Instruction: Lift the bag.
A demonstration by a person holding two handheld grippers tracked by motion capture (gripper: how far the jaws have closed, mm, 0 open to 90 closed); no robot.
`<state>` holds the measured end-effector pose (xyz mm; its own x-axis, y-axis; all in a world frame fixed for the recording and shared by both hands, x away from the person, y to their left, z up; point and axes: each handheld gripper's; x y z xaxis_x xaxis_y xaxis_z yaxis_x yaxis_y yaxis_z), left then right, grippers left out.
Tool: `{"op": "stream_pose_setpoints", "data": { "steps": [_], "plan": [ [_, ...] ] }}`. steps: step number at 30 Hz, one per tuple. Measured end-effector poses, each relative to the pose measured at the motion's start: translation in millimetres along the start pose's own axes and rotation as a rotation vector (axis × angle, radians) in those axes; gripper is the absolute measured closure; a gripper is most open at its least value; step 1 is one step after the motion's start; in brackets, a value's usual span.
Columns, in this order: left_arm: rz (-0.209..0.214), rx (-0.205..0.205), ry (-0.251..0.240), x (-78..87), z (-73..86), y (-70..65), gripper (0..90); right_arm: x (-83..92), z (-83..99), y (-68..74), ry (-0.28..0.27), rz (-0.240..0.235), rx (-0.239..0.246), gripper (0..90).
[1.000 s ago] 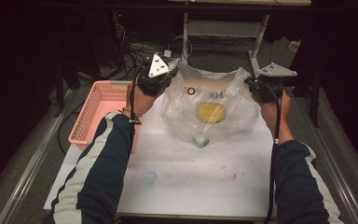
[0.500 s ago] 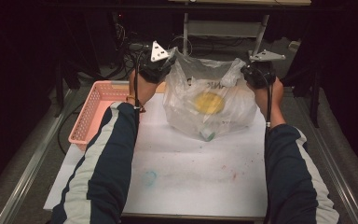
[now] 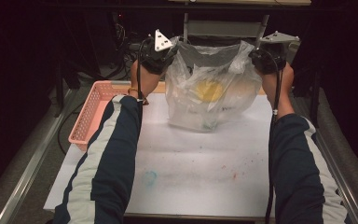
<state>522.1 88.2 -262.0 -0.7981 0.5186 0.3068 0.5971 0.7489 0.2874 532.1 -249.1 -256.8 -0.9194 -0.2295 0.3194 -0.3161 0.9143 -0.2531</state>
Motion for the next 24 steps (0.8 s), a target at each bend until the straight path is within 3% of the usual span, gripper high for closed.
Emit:
{"op": "stream_pose_setpoints", "data": {
  "steps": [14,18,24],
  "plan": [
    [-0.05,0.025,0.026,0.7,8.7,9.1,81.1,8.4,-18.0,2.4,-0.01,0.044,0.024,90.0],
    [-0.059,0.029,0.041,-4.0,15.8,6.0,70.8,2.9,-12.1,2.1,0.016,0.039,-0.006,90.0],
    [-0.085,0.047,0.06,-5.1,28.9,3.8,60.0,-12.8,6.7,3.9,0.075,0.054,-0.007,90.0]
  ]
}}
Point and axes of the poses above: each handheld gripper's, and its own axes: x roughly backward along the jaws, z roughly out of its underside, y roughly to its left, and after that the axes turned 2 degrees about z, right-handed
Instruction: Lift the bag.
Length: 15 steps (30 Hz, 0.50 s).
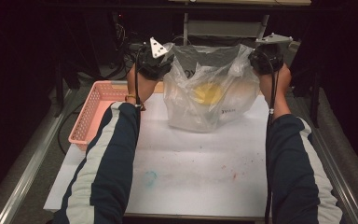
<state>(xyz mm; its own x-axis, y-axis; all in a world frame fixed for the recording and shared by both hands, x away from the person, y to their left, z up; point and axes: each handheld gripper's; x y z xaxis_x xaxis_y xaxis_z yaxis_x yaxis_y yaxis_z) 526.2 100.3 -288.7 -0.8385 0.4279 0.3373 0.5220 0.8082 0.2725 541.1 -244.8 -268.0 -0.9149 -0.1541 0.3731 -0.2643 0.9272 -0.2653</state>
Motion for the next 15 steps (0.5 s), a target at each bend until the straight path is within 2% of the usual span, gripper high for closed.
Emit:
{"op": "stream_pose_setpoints", "data": {
  "steps": [2,5,8,10,12,14,15],
  "plan": [
    [-0.009,0.004,0.008,1.3,1.6,1.9,58.4,-5.0,5.7,-0.9,0.014,0.007,-0.003,90.0],
    [-0.02,0.002,-0.009,7.4,-0.6,4.1,58.6,-9.5,11.9,-3.4,0.026,0.018,0.0,90.0],
    [-0.048,-0.034,-0.034,16.0,-7.9,5.3,67.9,-9.9,11.1,-5.9,0.024,0.051,0.016,90.0],
    [-0.071,-0.091,-0.032,20.2,-15.2,7.6,85.1,-7.7,5.9,-8.7,0.016,0.082,0.041,90.0],
    [-0.094,-0.106,-0.027,23.0,-24.4,12.5,86.4,-3.7,-1.5,-13.8,0.0,0.091,0.04,90.0],
    [-0.142,-0.106,-0.052,27.9,-33.9,18.4,86.5,0.8,-9.3,-18.2,-0.014,0.104,0.037,90.0],
    [-0.15,-0.1,-0.061,30.2,-38.5,21.7,86.5,2.4,-12.8,-19.8,-0.017,0.11,0.037,90.0]
  ]
}}
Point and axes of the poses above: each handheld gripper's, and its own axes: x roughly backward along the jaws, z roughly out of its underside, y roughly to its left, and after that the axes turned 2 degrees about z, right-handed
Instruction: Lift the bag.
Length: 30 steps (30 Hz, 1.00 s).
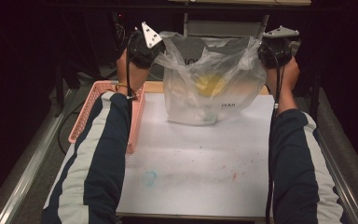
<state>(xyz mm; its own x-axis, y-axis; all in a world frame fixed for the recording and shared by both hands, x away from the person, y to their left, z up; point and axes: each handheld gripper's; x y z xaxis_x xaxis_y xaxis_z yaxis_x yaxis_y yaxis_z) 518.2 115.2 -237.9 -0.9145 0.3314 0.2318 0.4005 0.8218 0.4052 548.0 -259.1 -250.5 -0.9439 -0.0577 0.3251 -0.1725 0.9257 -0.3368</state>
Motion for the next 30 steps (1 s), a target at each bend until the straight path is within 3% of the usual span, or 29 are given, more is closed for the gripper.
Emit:
{"op": "stream_pose_setpoints", "data": {
  "steps": [5,7,15,19,21,26,28,30],
  "plan": [
    [-0.026,0.006,-0.035,5.1,-9.5,4.8,86.0,7.1,-16.2,-5.9,-0.036,0.019,0.008,90.0],
    [0.002,0.025,-0.022,1.9,-6.7,2.6,85.9,10.8,-20.6,-6.0,-0.055,0.022,-0.002,90.0],
    [0.05,0.06,0.03,-11.5,20.3,-11.9,79.5,1.8,-9.1,5.7,-0.015,-0.026,-0.013,90.0],
    [0.082,0.102,0.037,-14.2,33.6,-15.4,75.6,-1.3,-1.0,9.2,-0.007,-0.052,-0.018,89.4],
    [0.093,0.09,0.04,-15.4,39.1,-17.8,71.0,-2.4,3.4,11.9,-0.001,-0.059,-0.017,88.3],
    [0.094,0.102,0.044,-16.5,50.6,-24.1,70.9,-2.3,13.5,18.3,-0.027,-0.082,-0.027,71.5],
    [0.093,0.103,0.052,-17.6,53.6,-24.4,72.1,-1.1,16.2,20.6,-0.036,-0.077,-0.03,59.8],
    [0.073,0.109,0.059,-18.0,55.4,-23.0,72.3,3.2,18.8,21.6,-0.069,-0.085,-0.042,53.4]
  ]
}}
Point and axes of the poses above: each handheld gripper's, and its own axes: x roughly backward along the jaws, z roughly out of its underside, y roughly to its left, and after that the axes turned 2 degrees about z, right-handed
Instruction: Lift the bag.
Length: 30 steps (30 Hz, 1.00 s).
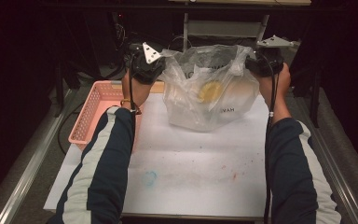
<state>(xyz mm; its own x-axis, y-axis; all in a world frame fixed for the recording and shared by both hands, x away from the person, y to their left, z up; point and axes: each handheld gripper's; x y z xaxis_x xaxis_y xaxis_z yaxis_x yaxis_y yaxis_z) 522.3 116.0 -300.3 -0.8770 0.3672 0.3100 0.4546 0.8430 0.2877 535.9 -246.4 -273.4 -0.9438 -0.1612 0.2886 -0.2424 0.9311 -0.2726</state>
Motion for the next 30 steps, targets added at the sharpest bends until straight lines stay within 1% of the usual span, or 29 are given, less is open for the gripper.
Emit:
{"op": "stream_pose_setpoints", "data": {
  "steps": [1,2,3,5,6,7,8,9,10,11,12,13,14,15,17,18,20,22,23,26,28,29,30],
  "plan": [
    [-0.01,0.015,0.005,0.4,0.5,1.7,72.3,3.1,1.0,0.4,-0.021,-0.012,-0.006,50.8],
    [-0.021,0.02,0.006,0.7,0.7,3.7,72.3,5.6,1.5,0.1,-0.032,-0.031,-0.009,47.5],
    [-0.026,0.021,0.009,1.1,1.0,5.8,72.3,8.4,1.8,-0.3,-0.039,-0.041,-0.011,45.7],
    [-0.023,0.034,0.009,3.9,1.6,10.0,72.1,15.0,2.6,-0.8,-0.062,-0.056,-0.012,41.0],
    [-0.011,0.04,0.009,6.1,1.9,11.8,71.3,18.4,3.0,-1.1,-0.07,-0.06,-0.015,38.6],
    [0.012,0.049,0.008,8.2,2.3,13.4,66.6,21.5,3.8,-1.5,-0.075,-0.067,-0.023,37.5],
    [0.042,0.055,0.009,10.5,3.1,14.7,59.7,24.2,4.9,-1.5,-0.079,-0.083,-0.029,35.7],
    [0.058,0.049,0.011,13.3,4.1,14.7,54.9,26.9,6.0,-1.0,-0.077,-0.085,-0.023,34.4],
    [0.042,0.031,0.003,16.6,5.4,14.0,52.5,29.4,7.2,-0.2,-0.078,-0.078,-0.012,33.7],
    [0.038,0.032,-0.008,20.3,7.5,12.8,47.3,31.7,8.4,0.1,-0.082,-0.081,0.002,33.3],
    [0.059,0.047,-0.016,24.5,10.1,11.4,43.6,34.4,10.1,1.0,-0.083,-0.097,0.004,32.8],
    [0.072,0.05,-0.023,28.0,12.5,10.3,39.7,36.8,11.7,1.8,-0.085,-0.097,0.014,31.9],
    [0.089,0.043,-0.023,31.1,14.8,8.8,35.3,39.1,13.3,2.8,-0.085,-0.093,0.021,31.6],
    [0.106,0.033,-0.021,33.9,17.0,7.1,32.4,41.2,15.3,3.5,-0.086,-0.105,0.021,31.6],
    [0.124,0.014,-0.018,39.5,20.2,3.7,29.3,44.8,18.9,5.0,-0.087,-0.106,0.028,30.5],
    [0.134,0.017,-0.022,42.9,21.9,2.6,27.6,46.5,20.8,6.0,-0.083,-0.11,0.026,30.0],
    [0.16,0.02,-0.036,50.5,25.7,1.0,27.1,50.1,25.3,7.0,-0.081,-0.119,0.019,29.5],
    [0.169,-0.006,-0.041,58.5,29.8,-3.4,27.0,53.8,31.2,8.1,-0.082,-0.136,0.022,29.1],
    [0.175,-0.018,-0.05,62.8,32.6,-6.1,27.0,55.8,34.7,9.1,-0.082,-0.135,0.019,28.5],
    [0.214,-0.038,-0.06,75.7,46.5,-16.2,26.7,63.2,48.6,12.8,-0.094,-0.164,0.011,28.1],
    [0.224,-0.049,-0.065,84.9,60.1,-25.8,22.4,70.0,60.7,18.0,-0.099,-0.184,0.01,27.7],
    [0.243,-0.064,-0.06,89.6,67.2,-30.7,22.3,73.8,67.4,20.8,-0.102,-0.197,0.011,27.6],
    [0.252,-0.085,-0.055,94.4,74.4,-36.3,22.3,77.5,74.1,23.9,-0.102,-0.203,0.013,27.5]
  ]
}}
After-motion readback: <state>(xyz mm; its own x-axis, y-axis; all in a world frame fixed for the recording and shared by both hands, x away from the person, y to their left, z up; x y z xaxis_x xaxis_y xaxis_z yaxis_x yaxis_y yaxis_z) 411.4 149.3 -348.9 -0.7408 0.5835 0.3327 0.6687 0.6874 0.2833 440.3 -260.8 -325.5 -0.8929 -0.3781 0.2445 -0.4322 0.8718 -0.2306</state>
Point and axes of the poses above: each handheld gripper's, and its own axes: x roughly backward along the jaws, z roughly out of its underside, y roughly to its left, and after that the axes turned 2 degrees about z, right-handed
